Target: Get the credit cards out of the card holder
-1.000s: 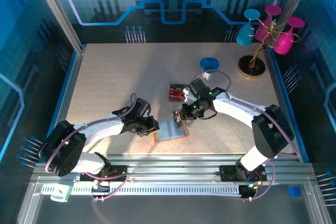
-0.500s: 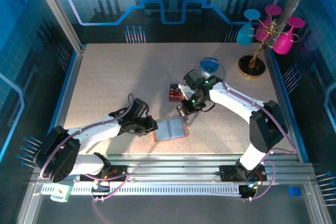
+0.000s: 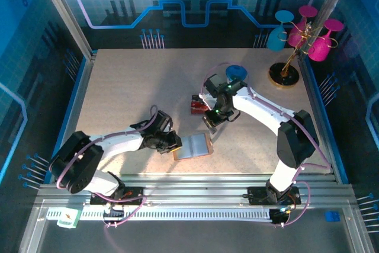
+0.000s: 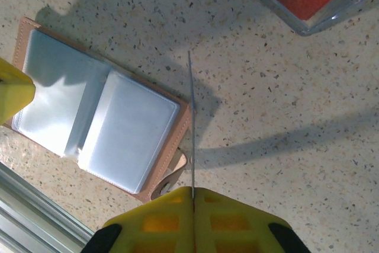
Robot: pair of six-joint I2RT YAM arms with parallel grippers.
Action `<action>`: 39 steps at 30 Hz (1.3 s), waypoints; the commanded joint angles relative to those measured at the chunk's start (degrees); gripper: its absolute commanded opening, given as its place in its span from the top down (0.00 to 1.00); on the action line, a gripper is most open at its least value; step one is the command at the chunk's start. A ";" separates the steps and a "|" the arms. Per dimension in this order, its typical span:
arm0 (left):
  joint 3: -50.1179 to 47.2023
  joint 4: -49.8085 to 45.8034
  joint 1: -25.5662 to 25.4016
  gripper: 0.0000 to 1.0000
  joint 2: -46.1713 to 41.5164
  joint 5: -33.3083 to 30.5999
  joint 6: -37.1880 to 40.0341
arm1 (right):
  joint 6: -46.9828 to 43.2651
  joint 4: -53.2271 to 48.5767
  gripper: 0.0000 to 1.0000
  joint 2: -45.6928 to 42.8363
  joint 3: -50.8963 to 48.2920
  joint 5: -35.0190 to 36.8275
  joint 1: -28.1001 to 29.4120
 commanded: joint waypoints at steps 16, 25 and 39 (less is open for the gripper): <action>4.68 3.21 -1.99 0.82 7.40 3.40 1.54 | 0.40 -1.44 0.94 -3.37 -2.60 2.96 0.56; 5.75 2.56 -2.37 0.82 7.40 3.01 1.95 | 0.39 -0.55 0.95 -4.85 -3.05 2.92 0.22; 2.05 -4.06 -2.11 0.78 -4.79 -3.15 2.59 | -18.97 2.54 1.00 -5.29 -0.15 5.94 -0.09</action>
